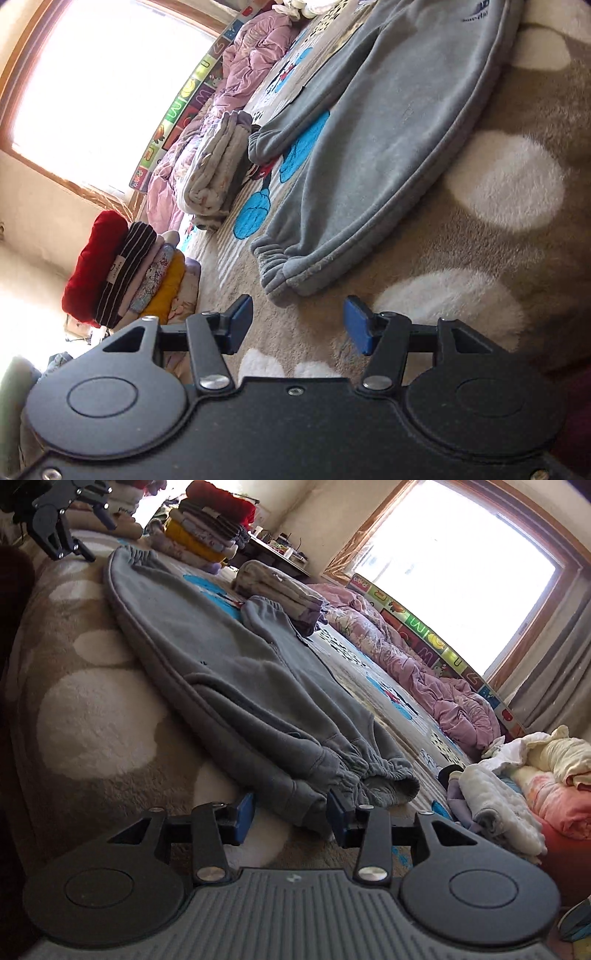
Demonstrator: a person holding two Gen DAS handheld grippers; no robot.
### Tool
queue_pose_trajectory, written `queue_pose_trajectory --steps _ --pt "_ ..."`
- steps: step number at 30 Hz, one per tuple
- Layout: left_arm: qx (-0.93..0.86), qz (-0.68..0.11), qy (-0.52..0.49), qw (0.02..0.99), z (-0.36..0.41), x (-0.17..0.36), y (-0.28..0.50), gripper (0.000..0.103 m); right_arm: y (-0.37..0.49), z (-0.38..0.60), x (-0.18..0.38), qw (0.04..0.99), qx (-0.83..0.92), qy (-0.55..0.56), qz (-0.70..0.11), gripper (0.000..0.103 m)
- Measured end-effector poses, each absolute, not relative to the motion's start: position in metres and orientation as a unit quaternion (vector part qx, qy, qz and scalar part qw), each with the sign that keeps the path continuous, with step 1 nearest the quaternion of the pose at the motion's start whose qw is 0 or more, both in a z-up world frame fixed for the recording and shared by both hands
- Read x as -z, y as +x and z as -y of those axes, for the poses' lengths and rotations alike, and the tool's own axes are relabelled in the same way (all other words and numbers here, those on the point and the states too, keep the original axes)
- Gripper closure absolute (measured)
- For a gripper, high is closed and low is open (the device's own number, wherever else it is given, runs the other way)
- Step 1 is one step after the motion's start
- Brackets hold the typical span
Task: Fold clothes
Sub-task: 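Release the cuff with the left gripper and lift the waistband with the right gripper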
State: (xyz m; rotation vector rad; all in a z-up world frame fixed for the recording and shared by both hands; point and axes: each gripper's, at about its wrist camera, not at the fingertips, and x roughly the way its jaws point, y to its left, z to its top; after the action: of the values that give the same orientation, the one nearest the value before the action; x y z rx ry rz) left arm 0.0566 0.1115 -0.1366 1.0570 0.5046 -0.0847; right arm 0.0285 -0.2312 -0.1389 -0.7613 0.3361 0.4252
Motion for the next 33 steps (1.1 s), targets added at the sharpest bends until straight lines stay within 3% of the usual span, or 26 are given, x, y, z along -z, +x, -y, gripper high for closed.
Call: queue_pose_trajectory --steps 4,8,9,10,11,12,13,14,15,22,23,24,33 --pt "0.041 -0.213 0.521 0.826 -0.11 0.144 0.056 0.048 0.028 0.226 0.139 0.877 -0.183 -0.419 -0.15 0.054" --pt "0.048 -0.183 0.539 0.821 -0.11 0.15 0.056 0.051 0.029 0.226 0.143 0.873 -0.176 -0.439 -0.117 0.044" --pt "0.049 -0.178 0.542 0.82 -0.11 0.151 0.057 0.051 0.03 0.228 0.142 0.877 -0.18 -0.429 -0.116 0.045" --pt "0.048 -0.173 0.542 0.821 -0.111 0.15 0.059 0.051 0.031 0.23 0.141 0.882 -0.185 -0.419 -0.115 0.053" --pt "0.045 -0.171 0.542 0.822 -0.112 0.15 0.062 0.051 0.032 0.231 0.14 0.886 -0.19 -0.408 -0.114 0.07" --pt "0.042 -0.168 0.541 0.823 -0.113 0.149 0.065 0.057 0.033 0.233 0.14 0.889 -0.194 -0.398 -0.113 0.072" --pt "0.04 -0.169 0.542 0.822 -0.113 0.149 0.069 0.064 0.034 0.235 0.139 0.893 -0.199 -0.387 -0.112 0.073" --pt "0.038 -0.174 0.544 0.82 -0.114 0.148 0.073 0.081 0.035 0.236 0.138 0.897 -0.204 -0.377 -0.111 0.076" --pt "0.039 -0.177 0.541 0.821 -0.114 0.145 0.077 0.083 0.036 0.238 0.137 0.9 -0.208 -0.366 -0.11 0.077" --pt "0.016 -0.174 0.412 0.894 -0.111 0.079 0.132 0.088 0.069 0.275 0.101 0.953 -0.209 -0.185 -0.114 0.081" --pt "0.012 -0.172 0.4 0.9 -0.109 0.07 0.144 0.09 0.079 0.283 0.097 0.96 -0.207 -0.15 -0.116 0.082" --pt "0.007 -0.17 0.39 0.905 -0.107 0.062 0.157 0.099 0.088 0.289 0.095 0.964 -0.203 -0.123 -0.119 0.083" --pt "-0.001 -0.184 0.37 0.91 -0.072 0.045 0.273 0.1 0.168 0.325 0.099 0.973 -0.174 0.03 -0.151 0.088"
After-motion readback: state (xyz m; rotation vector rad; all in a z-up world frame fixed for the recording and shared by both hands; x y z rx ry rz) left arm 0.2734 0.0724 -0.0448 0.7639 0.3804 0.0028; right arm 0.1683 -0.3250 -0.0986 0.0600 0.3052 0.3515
